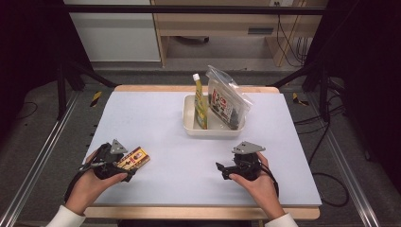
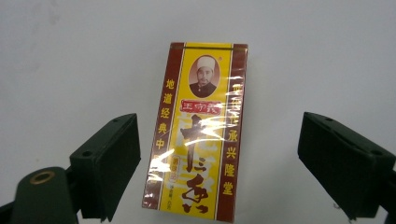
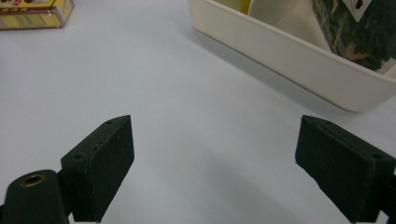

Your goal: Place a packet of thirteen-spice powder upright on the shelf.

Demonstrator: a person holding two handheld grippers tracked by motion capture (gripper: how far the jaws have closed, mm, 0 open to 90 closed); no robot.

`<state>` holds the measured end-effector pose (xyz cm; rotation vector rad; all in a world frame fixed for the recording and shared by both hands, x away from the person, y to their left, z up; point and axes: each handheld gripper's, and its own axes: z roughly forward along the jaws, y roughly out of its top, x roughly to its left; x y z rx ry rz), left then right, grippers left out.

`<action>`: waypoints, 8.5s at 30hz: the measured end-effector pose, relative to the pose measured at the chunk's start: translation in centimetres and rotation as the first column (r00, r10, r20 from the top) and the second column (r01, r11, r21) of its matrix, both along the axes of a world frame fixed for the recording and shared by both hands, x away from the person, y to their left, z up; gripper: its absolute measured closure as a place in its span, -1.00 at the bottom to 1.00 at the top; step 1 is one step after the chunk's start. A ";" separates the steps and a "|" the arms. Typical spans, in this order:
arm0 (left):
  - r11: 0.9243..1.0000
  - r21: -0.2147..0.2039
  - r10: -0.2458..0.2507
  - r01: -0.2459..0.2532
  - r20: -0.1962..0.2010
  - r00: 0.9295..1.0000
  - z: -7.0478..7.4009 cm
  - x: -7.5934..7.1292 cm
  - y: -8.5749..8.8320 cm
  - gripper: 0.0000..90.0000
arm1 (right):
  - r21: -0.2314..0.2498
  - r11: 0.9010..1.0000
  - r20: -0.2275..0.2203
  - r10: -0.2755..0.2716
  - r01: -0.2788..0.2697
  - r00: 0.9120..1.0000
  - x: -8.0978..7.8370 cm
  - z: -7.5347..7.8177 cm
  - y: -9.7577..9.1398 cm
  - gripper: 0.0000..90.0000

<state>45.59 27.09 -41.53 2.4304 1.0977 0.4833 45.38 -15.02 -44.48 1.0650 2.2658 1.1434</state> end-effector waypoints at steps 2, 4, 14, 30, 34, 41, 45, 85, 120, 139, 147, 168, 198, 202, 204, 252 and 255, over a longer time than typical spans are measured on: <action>1.000 0.021 0.007 -0.007 -0.023 1.000 0.1 0.5 0.3 -0.71 | -0.008 1.000 -0.007 0.002 -0.002 1.000 0.0 -0.2 0.1 -0.73; 0.999 0.041 0.005 -0.002 -0.065 0.998 0.2 0.9 0.5 -0.71 | -0.015 1.000 -0.006 0.002 -0.002 1.000 0.1 -0.2 0.1 -0.73; 0.988 0.138 -0.045 0.075 -0.204 0.978 -0.4 2.6 0.4 -0.67 | -0.015 1.000 -0.021 -0.007 0.006 1.000 0.2 -0.5 0.1 -0.73; 0.972 0.198 -0.073 0.130 -0.272 0.960 -2.4 3.1 0.0 -0.46 | -0.030 0.999 -0.036 0.011 -0.012 0.999 0.2 -0.7 0.4 -0.73; 0.967 0.215 -0.075 0.135 -0.266 0.961 -2.6 3.2 0.0 -0.35 | -0.030 0.999 -0.038 0.008 -0.009 0.999 0.2 -0.8 0.4 -0.73; 0.968 0.208 -0.088 0.141 -0.245 0.966 -2.4 2.9 0.0 -0.30 | -0.025 1.000 -0.033 0.013 -0.014 0.999 0.2 -0.7 0.5 -0.73; 0.963 0.216 -0.119 0.162 -0.199 0.973 -2.0 2.4 -0.2 -0.27 | -0.026 1.000 -0.029 0.017 -0.018 0.999 0.2 -0.7 0.6 -0.73; 0.908 -0.169 -0.311 0.384 0.344 0.886 -0.6 -0.5 -10.9 -0.29 | 0.435 0.893 -0.116 0.181 -0.114 0.977 2.5 4.1 7.0 0.01; 0.970 -0.230 -0.014 0.075 0.255 0.967 -2.6 -3.6 0.2 -0.82 | 0.414 0.907 -0.018 -0.080 0.081 0.997 2.9 8.5 7.6 0.51; 0.960 -0.276 0.115 -0.035 0.280 0.953 -3.1 -4.0 3.2 -0.82 | 0.430 0.888 0.034 -0.194 0.161 0.980 4.1 10.0 7.6 0.51; 0.962 -0.270 0.109 -0.030 0.284 0.953 -3.1 -4.2 3.1 -0.82 | 0.414 0.886 0.063 -0.258 0.210 0.964 4.5 10.3 8.3 0.51; 0.967 -0.255 0.093 -0.018 0.285 0.954 -3.0 -4.4 3.0 -0.82 | 0.398 0.869 0.126 -0.369 0.294 0.921 5.8 9.4 10.2 0.51; 0.971 -0.240 0.075 -0.003 0.294 0.953 -2.9 -4.7 2.8 -0.81 | 0.396 0.853 0.190 -0.439 0.340 0.878 6.7 8.7 11.5 0.51; 0.971 -0.239 0.072 0.001 0.295 0.953 -2.9 -4.7 2.8 -0.81 | 0.382 0.859 0.202 -0.438 0.342 0.876 6.7 8.3 12.1 0.51; 0.971 -0.239 0.072 0.001 0.295 0.953 -2.9 -4.7 2.8 -0.81 | 0.378 0.859 0.206 -0.442 0.346 0.873 6.7 8.1 12.3 0.51; 0.974 -0.225 0.037 0.030 0.289 0.957 -3.0 -4.7 2.2 -0.80 | 0.310 0.850 0.184 -0.493 0.426 0.850 9.8 3.9 14.8 0.48; 0.974 -0.223 0.036 0.031 0.288 0.957 -3.0 -4.7 2.2 -0.80 | 0.307 0.851 0.175 -0.491 0.426 0.853 9.9 3.7 14.8 0.47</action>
